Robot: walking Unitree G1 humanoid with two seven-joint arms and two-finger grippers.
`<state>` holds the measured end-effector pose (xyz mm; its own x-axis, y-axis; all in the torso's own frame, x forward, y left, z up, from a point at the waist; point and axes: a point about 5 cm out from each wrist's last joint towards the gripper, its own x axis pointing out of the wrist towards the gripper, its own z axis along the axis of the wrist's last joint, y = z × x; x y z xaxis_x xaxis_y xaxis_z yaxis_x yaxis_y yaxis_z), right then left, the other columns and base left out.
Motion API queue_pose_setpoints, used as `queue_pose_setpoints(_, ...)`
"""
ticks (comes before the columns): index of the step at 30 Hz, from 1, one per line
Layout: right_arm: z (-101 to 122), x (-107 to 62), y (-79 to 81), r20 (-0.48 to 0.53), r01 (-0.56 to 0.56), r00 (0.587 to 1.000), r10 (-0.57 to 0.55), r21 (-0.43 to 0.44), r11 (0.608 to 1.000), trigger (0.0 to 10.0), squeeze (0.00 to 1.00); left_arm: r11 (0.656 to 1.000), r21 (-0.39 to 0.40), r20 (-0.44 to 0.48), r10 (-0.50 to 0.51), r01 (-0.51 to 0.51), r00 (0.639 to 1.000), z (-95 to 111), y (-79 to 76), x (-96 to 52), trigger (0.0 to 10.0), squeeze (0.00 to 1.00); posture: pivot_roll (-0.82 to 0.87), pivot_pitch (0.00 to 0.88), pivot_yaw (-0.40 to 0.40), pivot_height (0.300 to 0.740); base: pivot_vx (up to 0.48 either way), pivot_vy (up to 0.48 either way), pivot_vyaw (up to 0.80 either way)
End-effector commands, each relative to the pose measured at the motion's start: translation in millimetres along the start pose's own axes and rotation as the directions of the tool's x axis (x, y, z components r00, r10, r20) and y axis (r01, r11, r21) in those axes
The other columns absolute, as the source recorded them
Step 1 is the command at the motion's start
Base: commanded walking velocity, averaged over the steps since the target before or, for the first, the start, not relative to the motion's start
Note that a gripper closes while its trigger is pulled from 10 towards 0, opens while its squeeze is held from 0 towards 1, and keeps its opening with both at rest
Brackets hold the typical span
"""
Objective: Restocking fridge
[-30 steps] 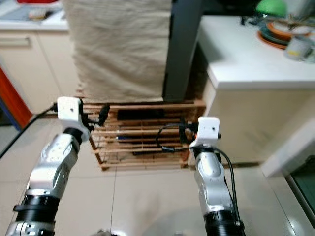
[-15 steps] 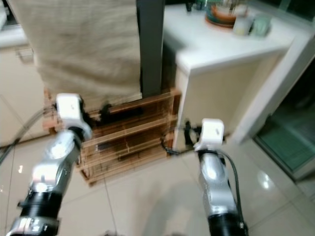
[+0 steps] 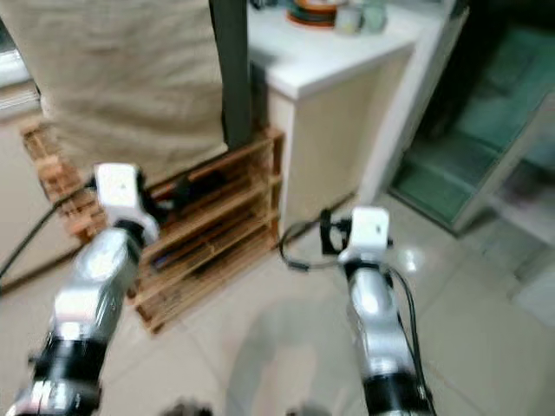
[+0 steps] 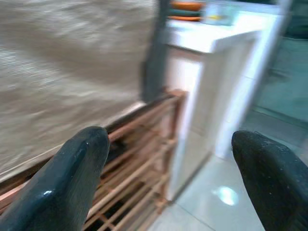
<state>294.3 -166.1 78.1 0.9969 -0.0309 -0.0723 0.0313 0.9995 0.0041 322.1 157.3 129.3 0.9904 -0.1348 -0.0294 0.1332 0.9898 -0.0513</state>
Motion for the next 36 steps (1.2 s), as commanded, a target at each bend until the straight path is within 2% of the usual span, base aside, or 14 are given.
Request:
queue_pose_setpoints(1, 2.4, -0.4, 5.4, 0.02, -0.019, 1.0, 0.019, -0.006, 1.0, 10.0, 0.0, 0.999, 0.018, 0.004, 0.03, -0.03, 1.0, 1.4, 8.2, -0.9, 10.0, 0.0, -0.11, 0.0, 0.025, 0.74, -0.296, 0.379, -0.75)
queue_pose_setpoints(5, 3.3, -7.7, 9.5, 0.053, -0.057, 0.997, 0.059, -0.033, 0.998, 10.0, 0.0, 0.997, 0.057, -0.014, 0.059, -0.058, 0.998, -4.0, 12.0, -1.7, 10.0, 0.0, -0.11, 0.0, 0.03, 0.74, -0.292, 0.384, -0.74)
queue_pose_setpoints(6, 5.1, -16.0, 11.4, 0.073, -0.096, 0.992, 0.099, -0.044, 0.994, 10.0, 0.0, 0.994, 0.086, -0.002, 0.066, -0.066, 0.998, -3.4, 13.0, -3.3, 10.0, 0.0, -0.1, 0.0, 0.027, 0.74, 0.0, 0.0, 0.0)
queue_pose_setpoints(8, 4.7, -22.0, 11.1, 0.074, -0.125, 0.989, 0.129, -0.057, 0.991, 10.0, 0.0, 0.994, 0.091, 0.008, 0.065, -0.066, 0.998, -2.9, 14.2, -4.3, 10.0, 0.0, -0.1, 0.0, 0.021, 0.74, 0.0, 0.0, 0.0)
queue_pose_setpoints(11, 7.1, -26.3, 6.7, 0.08, -0.158, 0.983, 0.163, -0.059, 0.986, 10.0, 0.0, 0.996, 0.056, 0.053, 0.071, -0.074, 0.996, 3.1, 19.0, -6.6, 10.0, 0.0, -0.08, 0.0, 0.008, 0.74, 0.0, 0.0, 0.0)
queue_pose_setpoints(12, 10.9, -21.9, 1.7, 0.092, -0.153, 0.983, 0.158, -0.056, 0.987, 10.0, 0.0, 0.994, 0.035, 0.077, 0.096, -0.099, 0.992, 6.8, 24.7, -9.1, 10.0, 0.0, -0.07, 0.0, 0.004, 0.74, 0.461, 0.0, 0.0)
queue_pose_setpoints(15, 16.3, -10.9, -4.1, 0.105, -0.118, 0.987, 0.122, -0.039, 0.992, 10.0, 0.0, 0.99, 0.026, 0.073, 0.137, -0.139, 0.988, 4.2, 29.8, -11.7, 10.0, 0.0, -0.06, 0.0, -0.005, 0.74, 0.459, 0.0, 0.0)
queue_pose_setpoints(21, 23.8, 4.4, -17.9, 0.109, -0.038, 0.993, 0.036, 0.02, 0.999, 10.0, 0.0, 0.983, 0.046, 0.054, 0.173, -0.175, 0.983, -3.6, 37.2, -16.4, 10.0, 0.0, -0.04, 0.0, -0.023, 0.74, 0.287, 0.311, 0.0)
queue_pose_setpoints(27, 24.9, 8.0, -15.0, 0.113, -0.052, 0.992, 0.051, 0.013, 0.999, 10.0, 0.0, 0.98, 0.037, 0.065, 0.191, -0.194, 0.979, -3.6, 40.2, -18.6, 10.0, 0.0, -0.04, 0.0, -0.028, 0.74, 0.0, 0.402, 0.0)
queue_pose_setpoints(30, 20.9, 7.6, -6.0, 0.101, -0.068, 0.993, 0.066, 0.02, 0.997, 10.0, 0.0, 0.976, 0.049, 0.074, 0.209, -0.213, 0.975, -2.0, 43.3, -20.6, 10.0, 0.0, -0.04, 0.0, -0.026, 0.74, 0.282, 0.389, 0.0)
queue_pose_setpoints(36, 15.3, 3.3, -0.7, 0.088, -0.071, 0.994, 0.068, 0.032, 0.997, 10.0, 0.0, 0.976, 0.04, 0.076, 0.212, -0.216, 0.974, -1.4, 43.9, -21.4, 10.0, 0.0, -0.05, 0.0, -0.019, 0.74, 0.284, 0.387, 0.0)
